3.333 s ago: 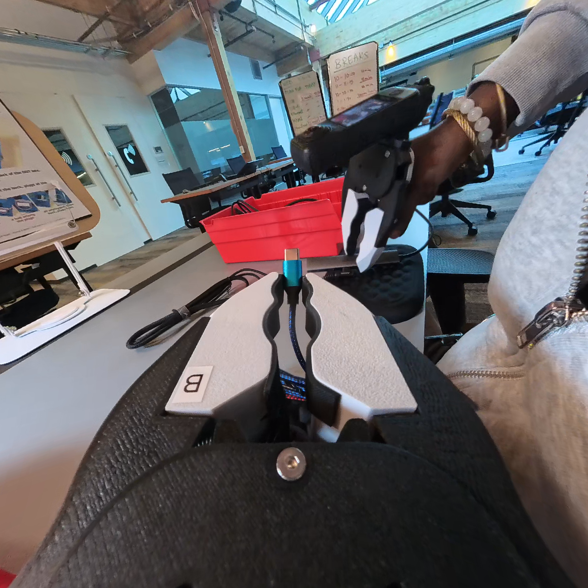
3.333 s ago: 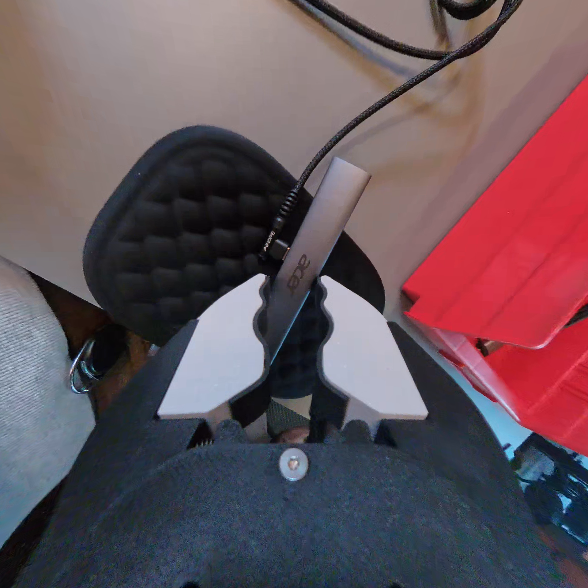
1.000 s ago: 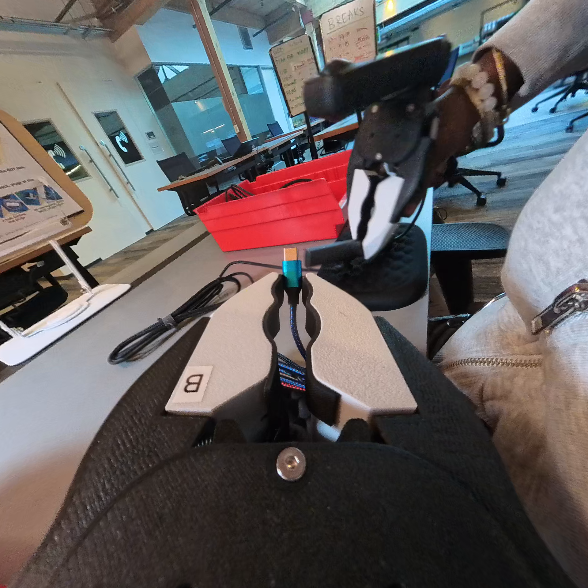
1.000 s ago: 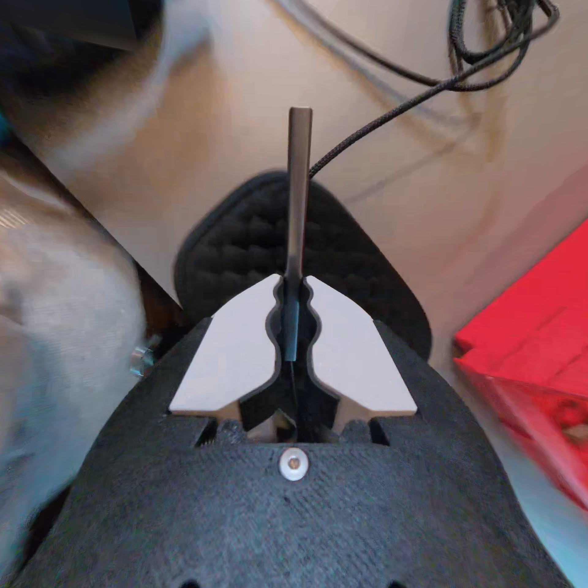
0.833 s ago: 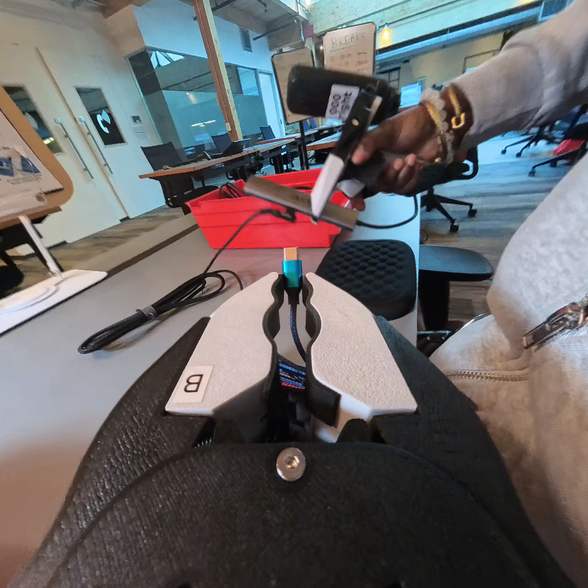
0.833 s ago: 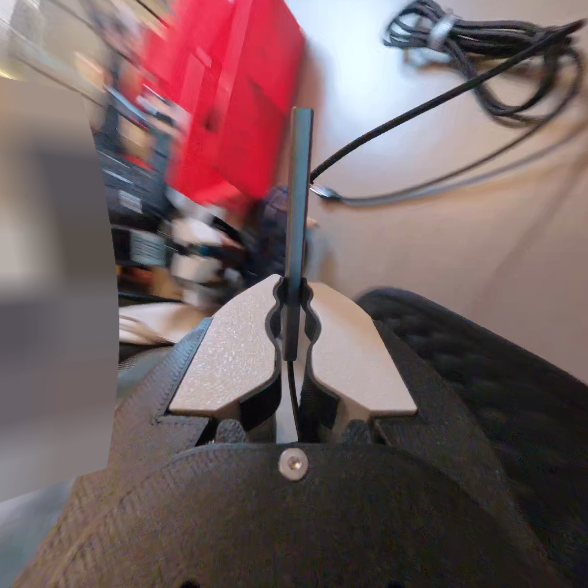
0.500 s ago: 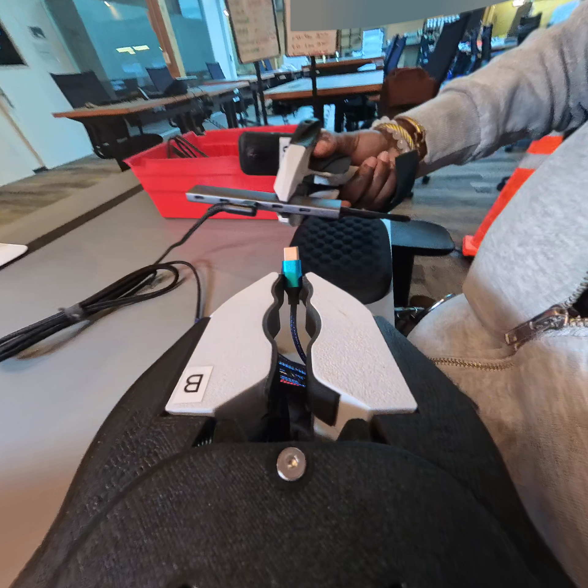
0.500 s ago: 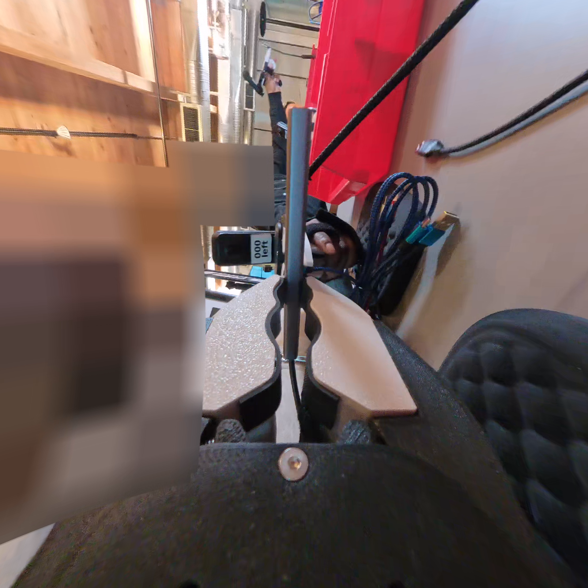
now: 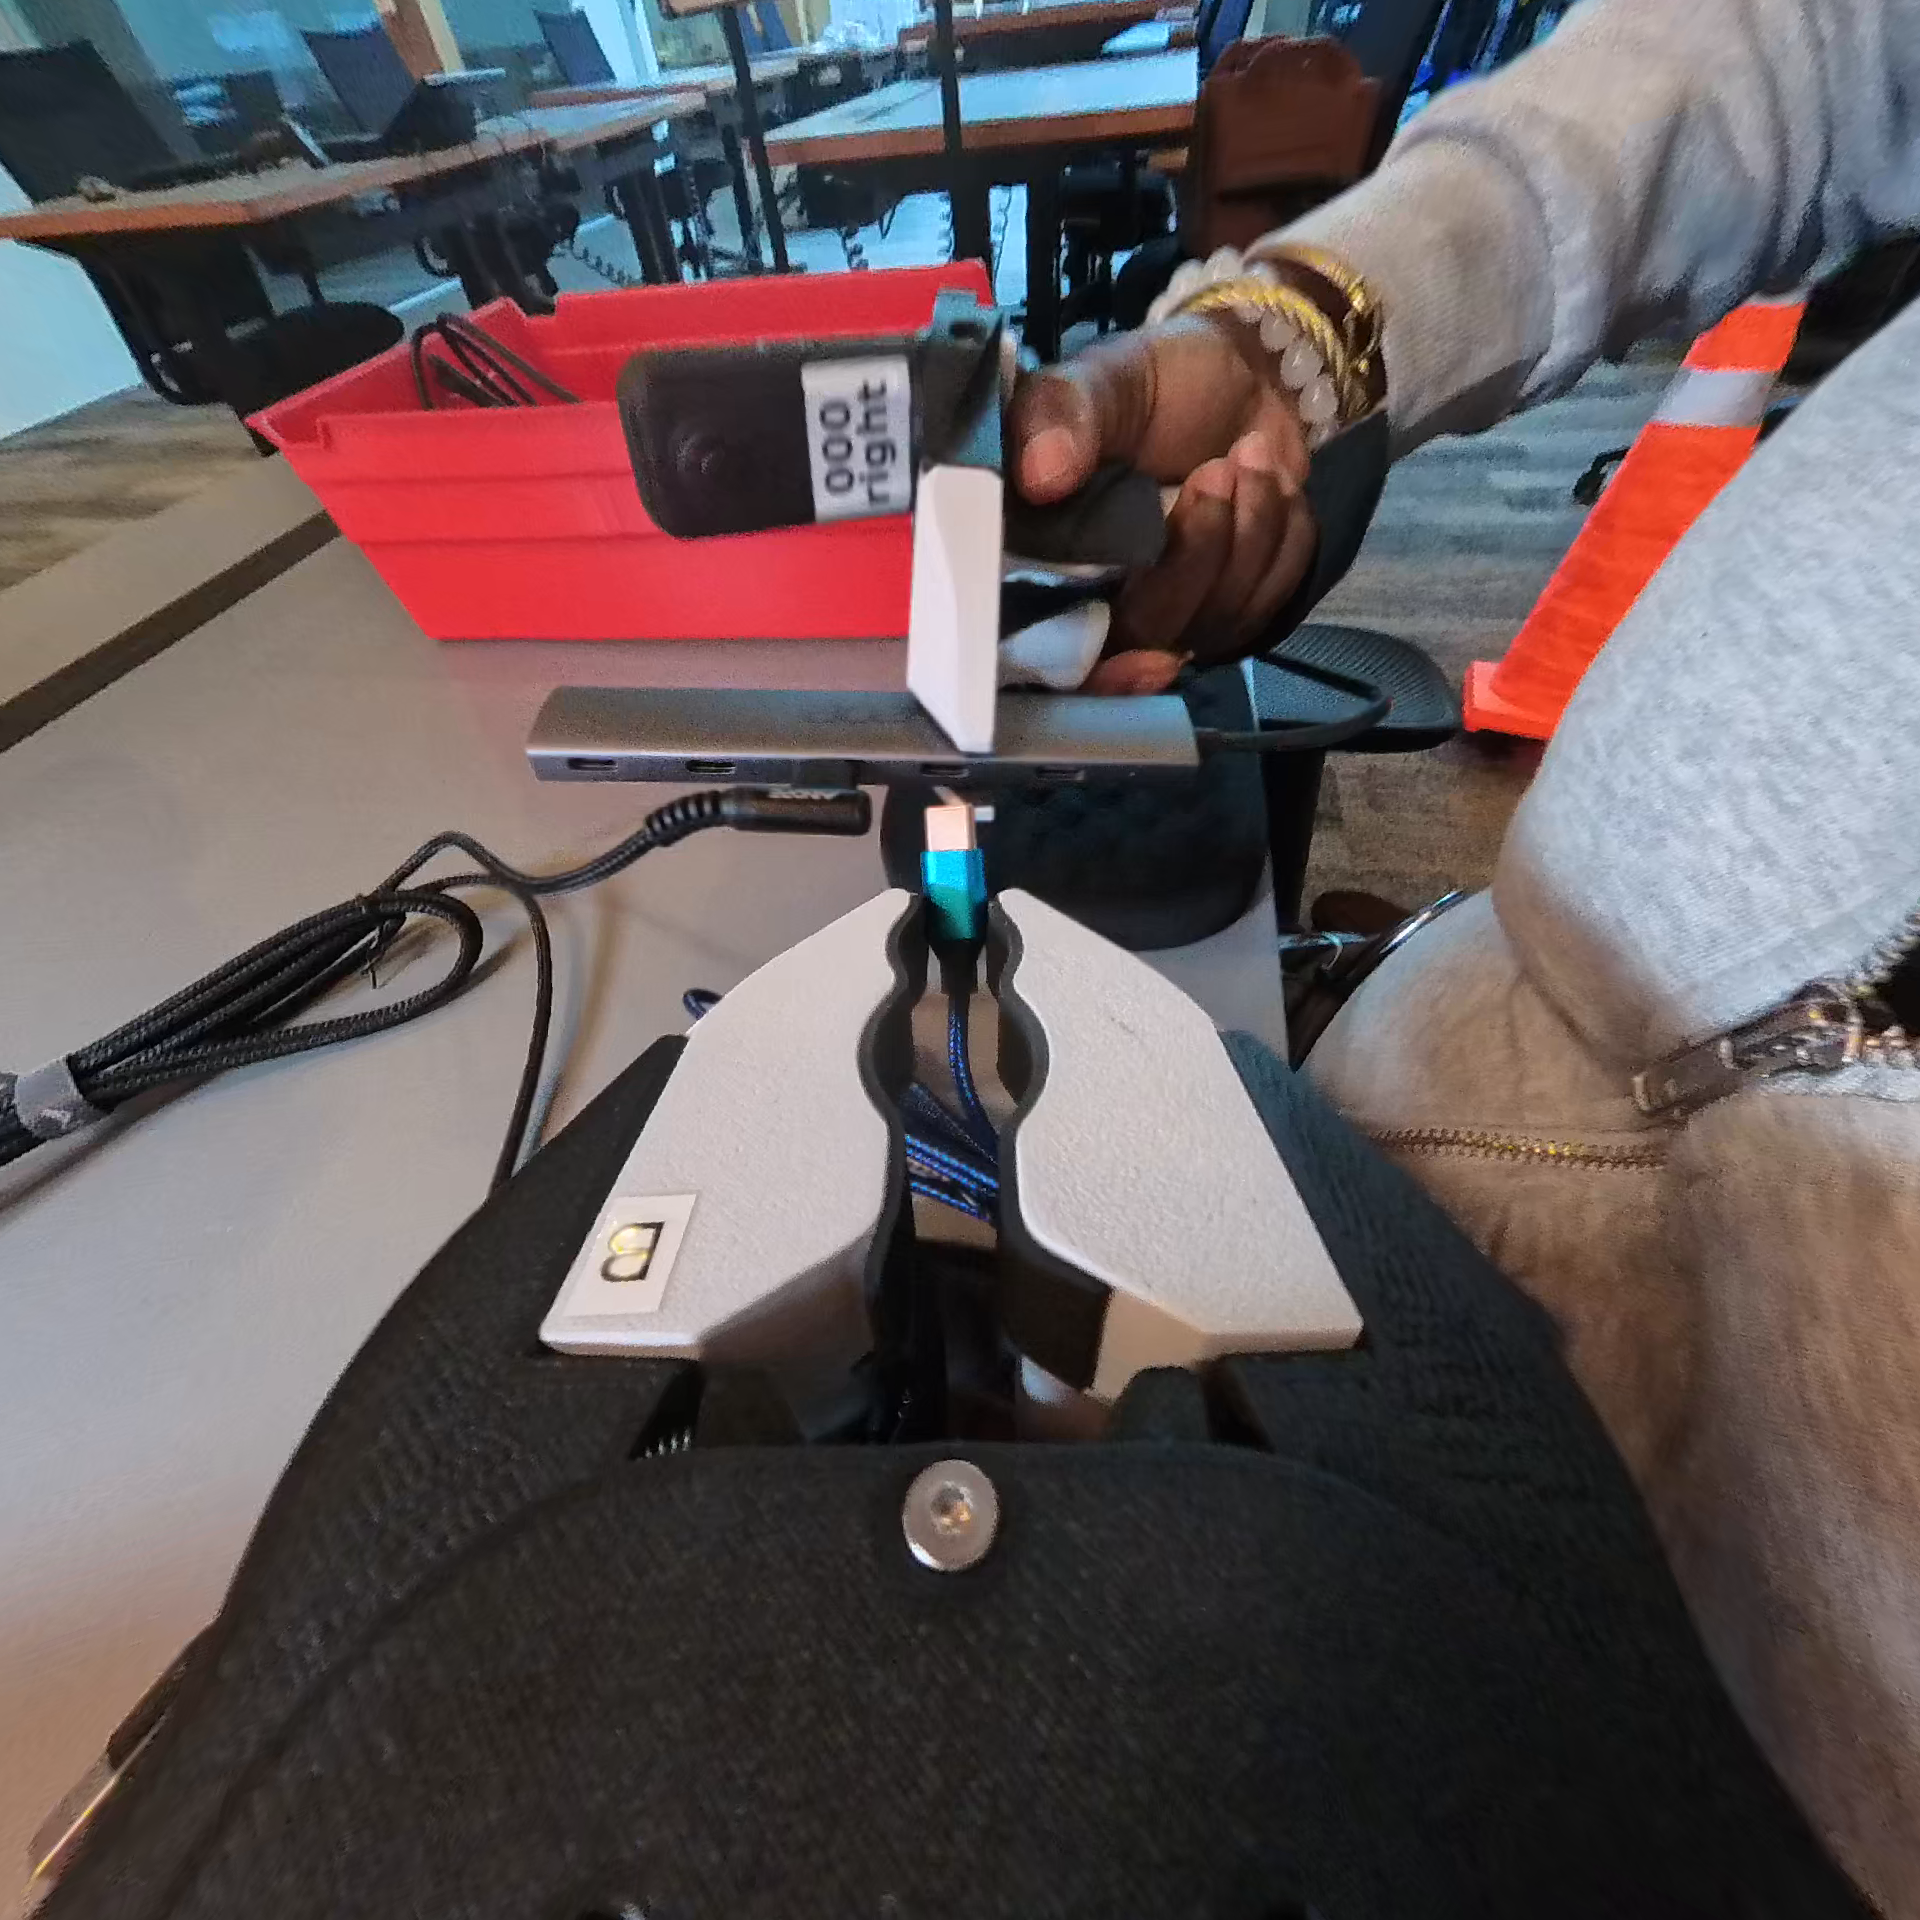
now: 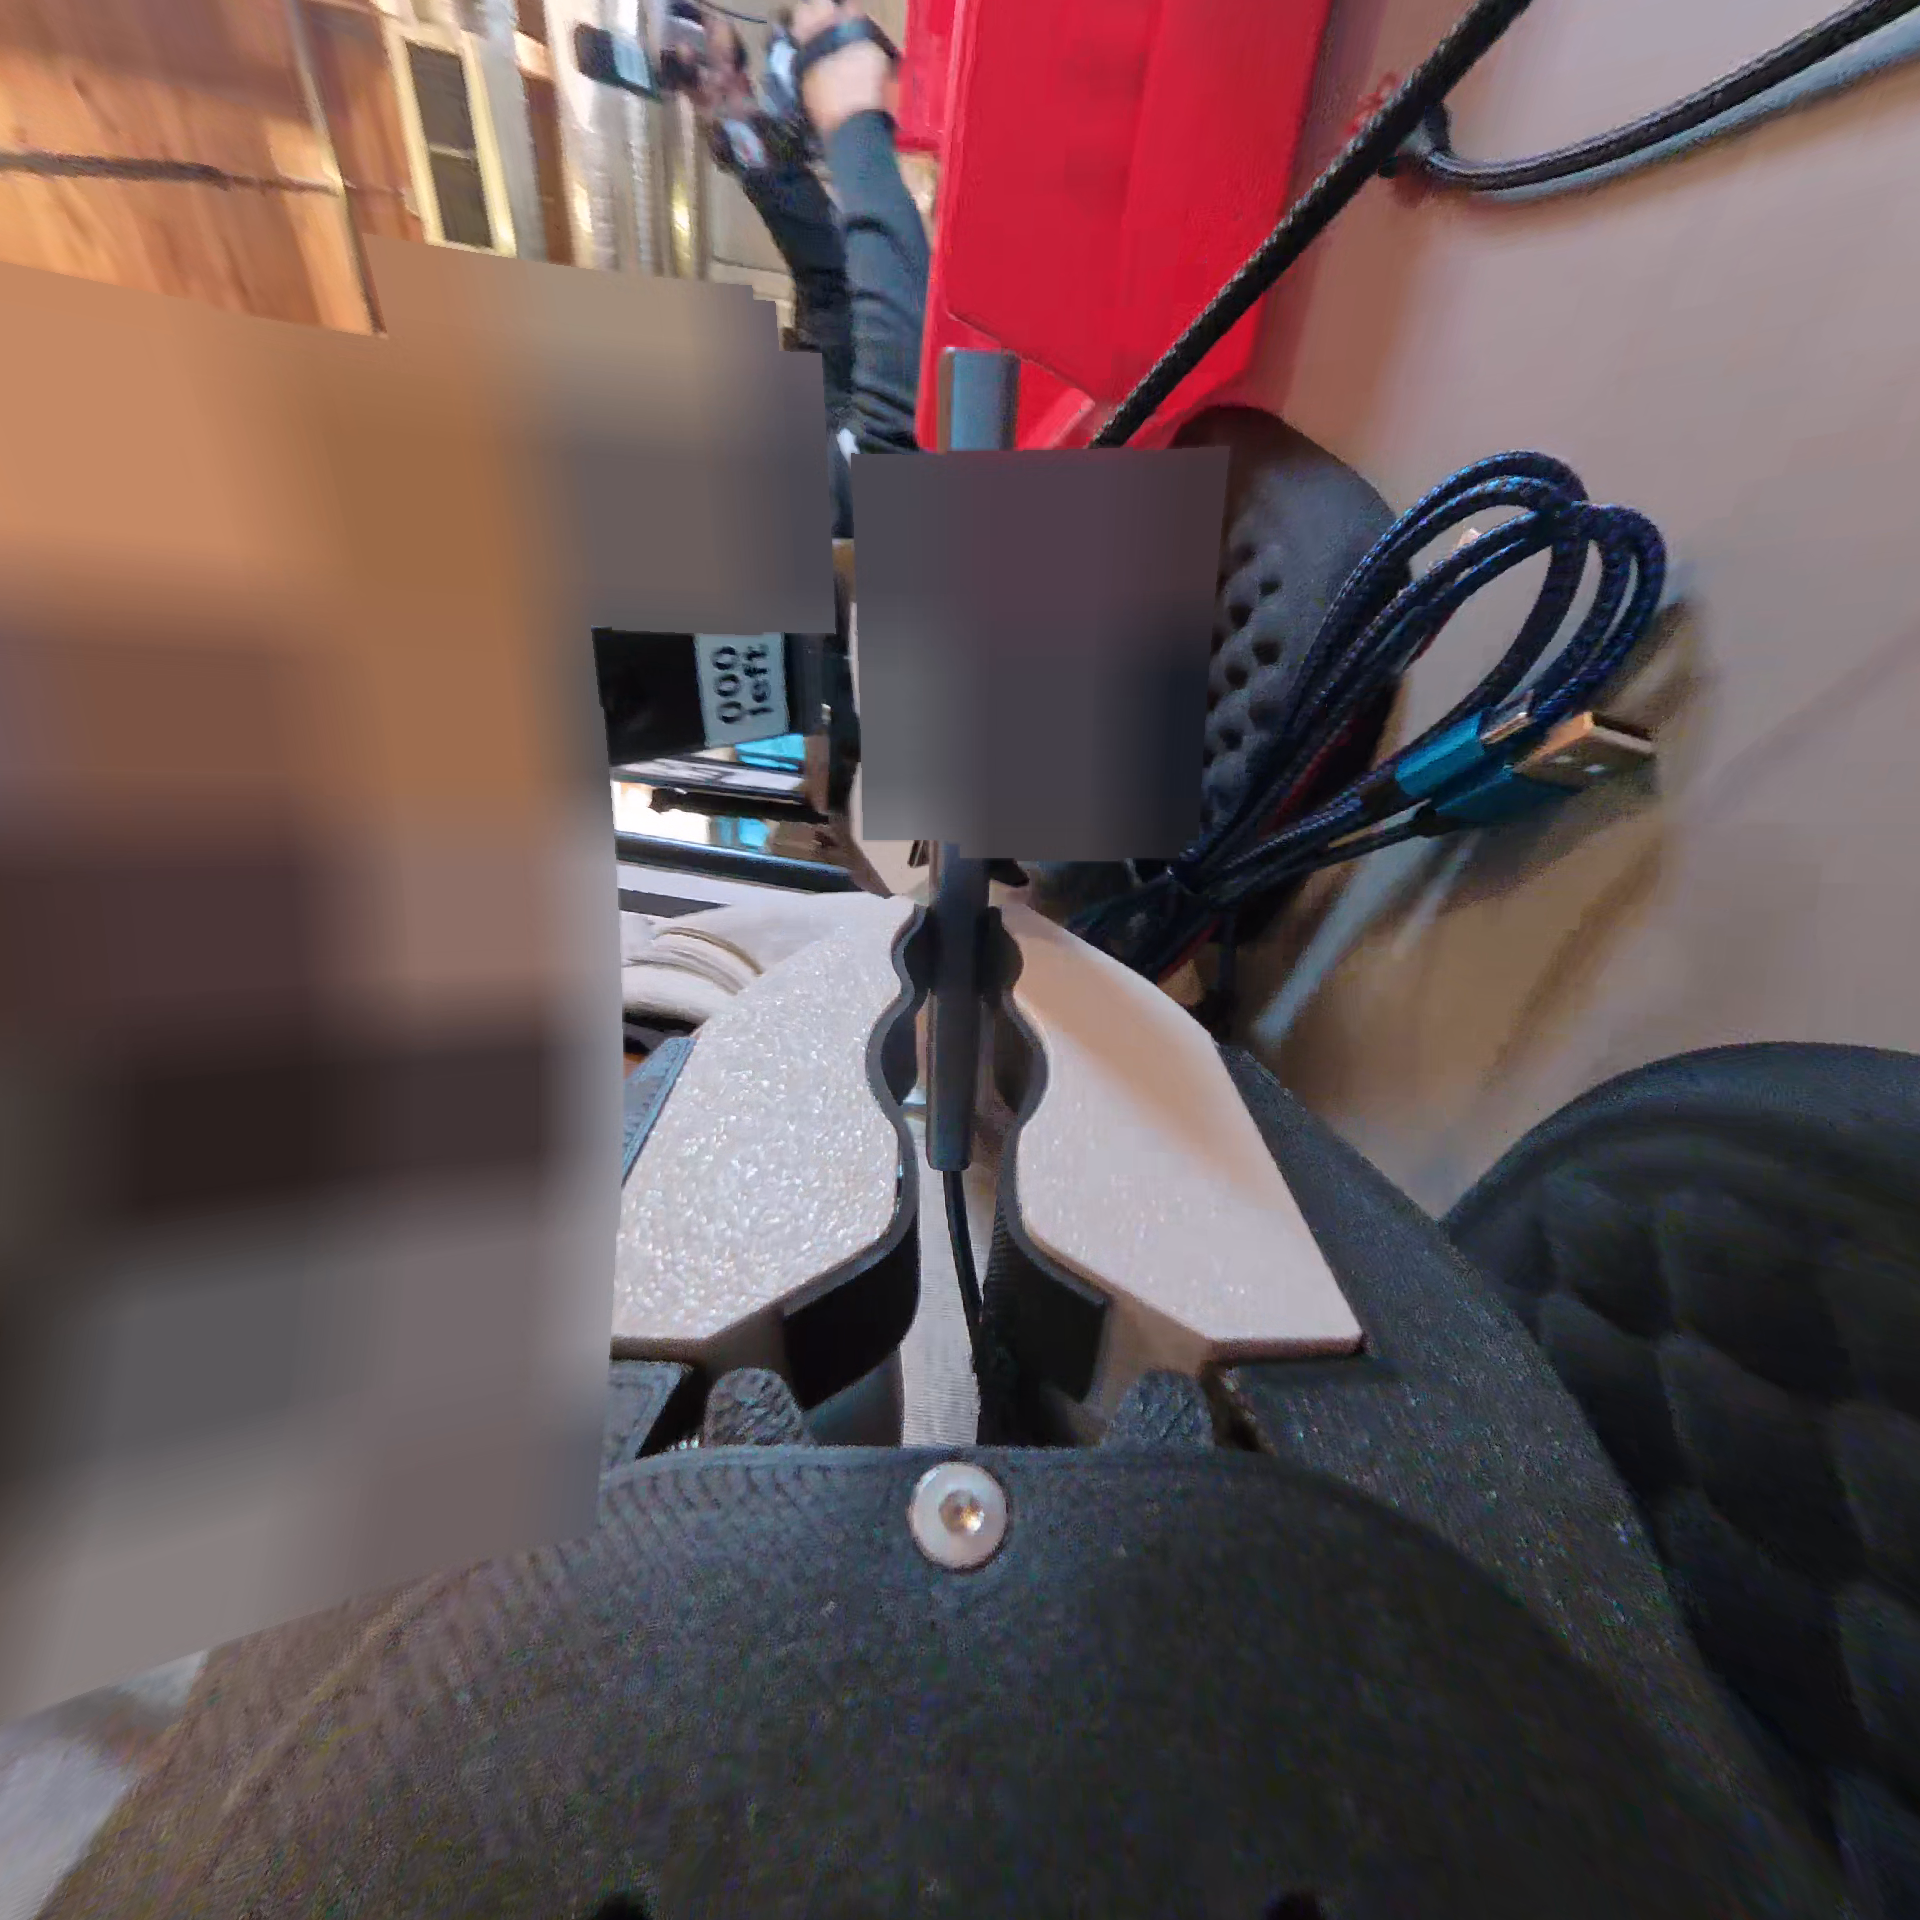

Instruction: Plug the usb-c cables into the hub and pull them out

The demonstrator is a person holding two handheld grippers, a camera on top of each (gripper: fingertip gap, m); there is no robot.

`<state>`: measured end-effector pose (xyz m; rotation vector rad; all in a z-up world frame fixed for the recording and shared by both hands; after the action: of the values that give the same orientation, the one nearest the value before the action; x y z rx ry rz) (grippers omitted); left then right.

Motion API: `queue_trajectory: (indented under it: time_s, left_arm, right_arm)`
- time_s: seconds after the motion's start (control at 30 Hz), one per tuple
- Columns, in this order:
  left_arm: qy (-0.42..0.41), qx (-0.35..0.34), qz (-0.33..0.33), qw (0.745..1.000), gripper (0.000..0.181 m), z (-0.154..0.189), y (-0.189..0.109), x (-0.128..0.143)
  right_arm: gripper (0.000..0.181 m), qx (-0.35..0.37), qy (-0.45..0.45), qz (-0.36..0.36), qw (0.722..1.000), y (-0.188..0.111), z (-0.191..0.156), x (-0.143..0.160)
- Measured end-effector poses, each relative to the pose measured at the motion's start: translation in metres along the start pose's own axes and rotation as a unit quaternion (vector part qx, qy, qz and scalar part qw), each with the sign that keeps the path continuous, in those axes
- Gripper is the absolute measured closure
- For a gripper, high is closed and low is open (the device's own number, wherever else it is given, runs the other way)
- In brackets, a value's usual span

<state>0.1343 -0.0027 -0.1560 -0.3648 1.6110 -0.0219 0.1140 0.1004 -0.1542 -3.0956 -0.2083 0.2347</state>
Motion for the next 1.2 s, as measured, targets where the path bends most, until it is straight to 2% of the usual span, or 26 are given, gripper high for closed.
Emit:
queue_trajectory:
  time_s: [0.03,0.27,0.43,0.7,0.93,1.2]
  left_arm:
    - [-0.001,-0.004,-0.014,1.000,0.171,-0.001,0.001,0.002]
    - [0.024,-0.034,-0.091,0.995,0.170,0.000,0.009,0.010]
    - [0.070,-0.085,-0.130,0.985,0.171,-0.002,0.013,0.016]
    - [0.126,-0.133,-0.139,0.973,0.171,0.007,0.019,0.014]
    - [0.101,-0.106,-0.122,0.982,0.171,0.010,0.019,0.013]
    - [0.109,-0.110,-0.134,0.979,0.171,0.010,0.021,0.017]
  right_arm:
    - [0.172,0.014,-0.010,-0.007,1.000,0.001,0.000,0.000]
    - [0.172,0.105,-0.025,-0.011,0.994,0.000,0.006,-0.008]
    - [0.172,0.114,-0.014,-0.031,0.993,0.005,0.005,-0.005]
    - [0.172,0.100,-0.012,-0.019,0.995,0.004,0.011,0.001]
    - [0.172,0.110,-0.036,-0.020,0.993,0.001,0.014,0.002]
    - [0.172,0.119,-0.035,-0.023,0.992,0.000,0.018,0.003]
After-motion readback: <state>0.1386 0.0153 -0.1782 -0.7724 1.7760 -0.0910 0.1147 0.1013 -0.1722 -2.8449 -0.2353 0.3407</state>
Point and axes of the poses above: each gripper's, where its closed fingertips meet, y out along the fingers, x out of its underside, z = x × y across the jaws, the point moved 5 cm from there along -y, back along the fingers, and after that the axes turned 3 degrees about z, right-handed, at the moved point
